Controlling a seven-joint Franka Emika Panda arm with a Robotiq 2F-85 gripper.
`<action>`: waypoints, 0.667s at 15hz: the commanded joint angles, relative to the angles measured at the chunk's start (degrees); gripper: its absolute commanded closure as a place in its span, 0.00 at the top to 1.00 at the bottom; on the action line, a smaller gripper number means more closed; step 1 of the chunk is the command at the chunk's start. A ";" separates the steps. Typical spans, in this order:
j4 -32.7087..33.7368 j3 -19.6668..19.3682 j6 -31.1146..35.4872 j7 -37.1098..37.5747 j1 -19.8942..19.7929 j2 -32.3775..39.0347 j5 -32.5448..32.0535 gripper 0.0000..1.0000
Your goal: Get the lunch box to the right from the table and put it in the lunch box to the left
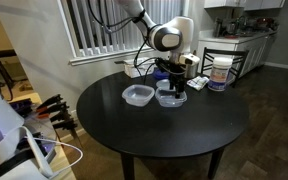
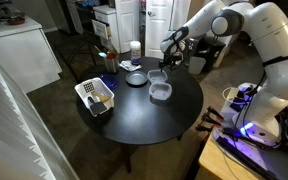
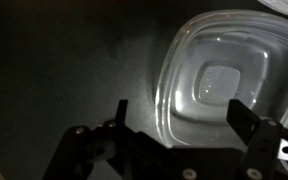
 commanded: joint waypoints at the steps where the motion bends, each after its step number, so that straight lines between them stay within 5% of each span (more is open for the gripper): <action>1: -0.64 -1.05 -3.28 1.86 -0.09 -0.42 -1.83 1.00; 10: 4.09 1.78 0.01 -0.88 -2.30 4.82 -0.16 1.00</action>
